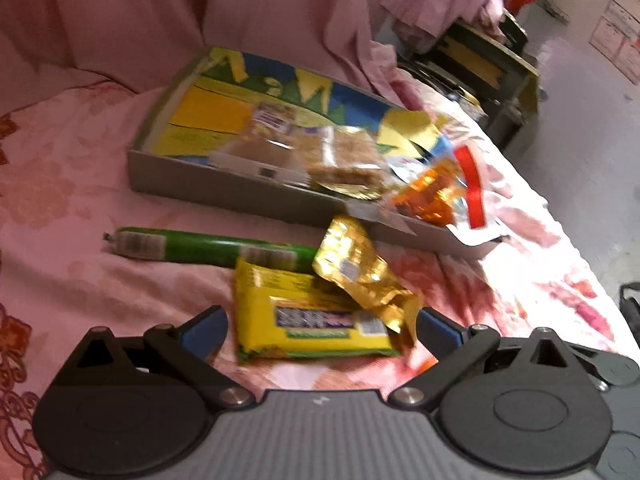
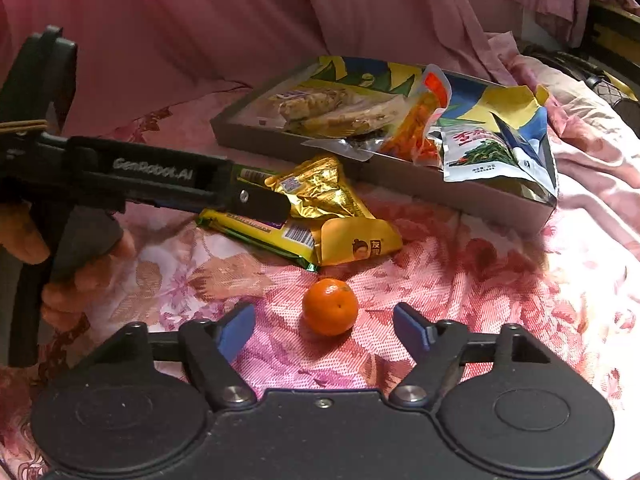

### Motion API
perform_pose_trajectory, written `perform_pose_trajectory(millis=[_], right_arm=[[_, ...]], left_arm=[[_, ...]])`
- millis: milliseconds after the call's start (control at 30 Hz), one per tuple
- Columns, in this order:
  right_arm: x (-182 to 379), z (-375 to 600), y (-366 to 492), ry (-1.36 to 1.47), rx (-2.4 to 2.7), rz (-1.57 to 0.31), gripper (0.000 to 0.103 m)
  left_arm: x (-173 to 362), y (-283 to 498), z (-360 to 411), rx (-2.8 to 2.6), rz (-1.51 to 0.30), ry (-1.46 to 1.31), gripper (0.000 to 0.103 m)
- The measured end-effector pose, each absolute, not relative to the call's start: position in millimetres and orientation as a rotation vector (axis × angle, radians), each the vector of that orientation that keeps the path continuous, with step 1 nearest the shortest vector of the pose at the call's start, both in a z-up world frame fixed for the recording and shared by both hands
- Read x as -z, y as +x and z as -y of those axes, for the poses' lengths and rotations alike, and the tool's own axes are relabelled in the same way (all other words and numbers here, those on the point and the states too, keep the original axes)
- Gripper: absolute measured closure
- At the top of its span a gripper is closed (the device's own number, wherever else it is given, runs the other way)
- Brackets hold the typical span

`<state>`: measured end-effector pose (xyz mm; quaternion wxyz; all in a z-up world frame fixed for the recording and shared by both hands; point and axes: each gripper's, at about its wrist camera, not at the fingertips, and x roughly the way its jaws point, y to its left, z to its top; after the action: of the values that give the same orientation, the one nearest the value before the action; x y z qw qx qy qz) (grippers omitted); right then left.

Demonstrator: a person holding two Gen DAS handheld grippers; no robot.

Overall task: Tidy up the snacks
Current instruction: 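Move the left tool toward the yellow candy bar while the right tool approaches the orange, then lower the left tool onto the yellow candy bar while the right tool hovers over the orange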

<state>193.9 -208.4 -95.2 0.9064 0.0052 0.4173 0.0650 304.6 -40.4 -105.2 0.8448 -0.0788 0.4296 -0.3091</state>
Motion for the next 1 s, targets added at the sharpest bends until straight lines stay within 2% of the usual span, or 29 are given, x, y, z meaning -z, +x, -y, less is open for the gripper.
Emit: perform_pose_trajectory(millis=[167, 333, 533, 700, 833, 1000], right_arm=[[101, 208, 196, -0.034, -0.137, -0.875, 0.046], [104, 212, 200, -0.052, -0.128, -0.888, 0.054], [109, 216, 202, -0.065, -0.144, -0.937, 0.055], [107, 219, 202, -0.055, -0.13, -0.948, 0.052], [106, 219, 203, -0.064, -0.131, -0.958, 0.04], [106, 215, 203, -0.14, -0.154, -0.954, 0.035]], left_arm=[[102, 300, 43, 0.678, -0.936, -0.176, 0.002], [97, 296, 36, 0.685, -0.986, -0.26, 0.002], [87, 281, 38, 0.563, -1.038, -0.217, 0.003], [77, 273, 43, 0.526, -0.94, -0.077, 0.002], [74, 275, 57, 0.571, -0.825, 0.132, 0.001], [86, 285, 68, 0.686, -0.799, 0.316, 0.001]])
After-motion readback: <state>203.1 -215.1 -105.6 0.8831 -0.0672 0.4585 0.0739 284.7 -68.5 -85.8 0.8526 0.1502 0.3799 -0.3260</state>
